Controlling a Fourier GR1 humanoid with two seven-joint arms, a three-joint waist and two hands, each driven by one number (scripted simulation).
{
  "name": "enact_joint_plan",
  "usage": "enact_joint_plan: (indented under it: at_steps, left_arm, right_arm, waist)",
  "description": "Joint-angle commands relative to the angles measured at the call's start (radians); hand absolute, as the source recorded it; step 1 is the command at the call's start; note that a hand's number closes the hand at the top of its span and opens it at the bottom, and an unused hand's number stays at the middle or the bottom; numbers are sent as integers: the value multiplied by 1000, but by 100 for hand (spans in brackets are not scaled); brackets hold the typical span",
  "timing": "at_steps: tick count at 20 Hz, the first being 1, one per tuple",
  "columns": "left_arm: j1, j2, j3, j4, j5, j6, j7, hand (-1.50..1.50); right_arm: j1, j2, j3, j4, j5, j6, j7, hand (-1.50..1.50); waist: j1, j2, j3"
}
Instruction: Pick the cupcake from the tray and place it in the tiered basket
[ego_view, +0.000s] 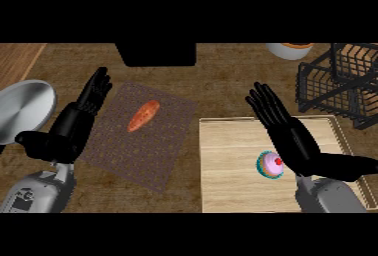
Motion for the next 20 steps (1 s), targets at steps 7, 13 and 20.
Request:
enact_joint_plan:
  at_steps: [7,13,20]
  left_arm:
    - [252,-33,48,137,-46,131,33,0]
    - [329,-132,-19,181,-102,195,-29,0]
    - [372,-116,7,175,-89,163,-66,0]
  right_arm:
    - [62,-327,-373,147,163,-223,61,150]
    - [150,-140,-595,150,-146,-251,-3,-150]
    - [353,-337,-504,-73,-81,-55,201,-150]
  waist:
    - [-49,45,-17]
    - [-10,17,-1]
    - [-4,13,-4]
